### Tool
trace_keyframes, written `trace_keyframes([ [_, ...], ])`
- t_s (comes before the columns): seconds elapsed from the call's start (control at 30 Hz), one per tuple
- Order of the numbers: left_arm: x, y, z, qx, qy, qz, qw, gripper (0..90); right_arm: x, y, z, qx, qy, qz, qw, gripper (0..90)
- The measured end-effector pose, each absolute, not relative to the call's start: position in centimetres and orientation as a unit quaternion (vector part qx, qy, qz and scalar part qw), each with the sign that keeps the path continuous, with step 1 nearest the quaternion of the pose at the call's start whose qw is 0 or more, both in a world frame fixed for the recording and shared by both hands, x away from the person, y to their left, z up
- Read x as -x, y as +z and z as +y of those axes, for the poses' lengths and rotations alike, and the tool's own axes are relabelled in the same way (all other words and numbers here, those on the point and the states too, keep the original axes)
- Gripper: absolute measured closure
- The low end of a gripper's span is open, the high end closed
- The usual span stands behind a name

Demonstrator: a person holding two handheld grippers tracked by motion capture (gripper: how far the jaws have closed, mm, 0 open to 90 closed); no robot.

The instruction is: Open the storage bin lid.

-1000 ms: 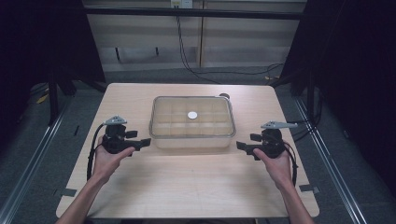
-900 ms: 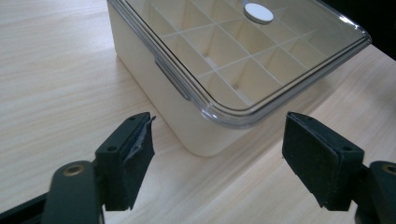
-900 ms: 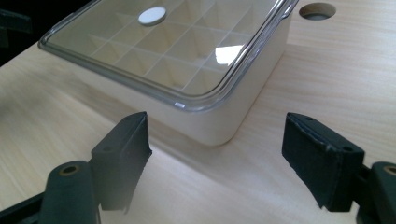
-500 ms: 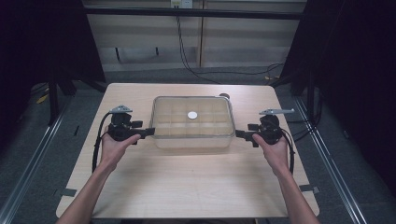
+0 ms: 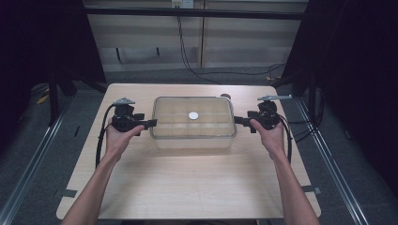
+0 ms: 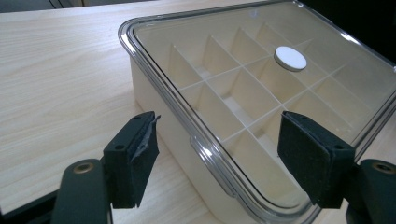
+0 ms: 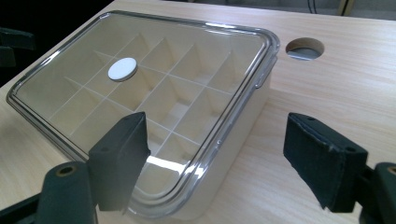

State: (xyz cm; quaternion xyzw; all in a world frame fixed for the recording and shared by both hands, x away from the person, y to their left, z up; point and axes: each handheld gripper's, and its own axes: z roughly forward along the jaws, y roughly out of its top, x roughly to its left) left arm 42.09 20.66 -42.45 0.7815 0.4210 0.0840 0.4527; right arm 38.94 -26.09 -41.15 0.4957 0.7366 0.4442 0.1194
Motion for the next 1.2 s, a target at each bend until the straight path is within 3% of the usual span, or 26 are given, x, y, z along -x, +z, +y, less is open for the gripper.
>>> trace_keyframes([
  [0.13,-42.3,-43.1,20.3,-0.784,0.1,0.428,0.439,29.8,-39.8,-42.0,-25.5,-0.5,0.443,0.737,0.105,20.8],
  [0.6,-42.4,-43.9,19.4,-0.794,0.08,0.433,0.419,23.8,-39.9,-44.1,-23.1,-0.499,0.422,0.753,0.079,16.5],
  [1.2,-42.3,-44.4,19.1,-0.797,0.041,0.422,0.431,27.5,-41.2,-45.5,-22.4,-0.5,0.431,0.749,0.056,14.2],
])
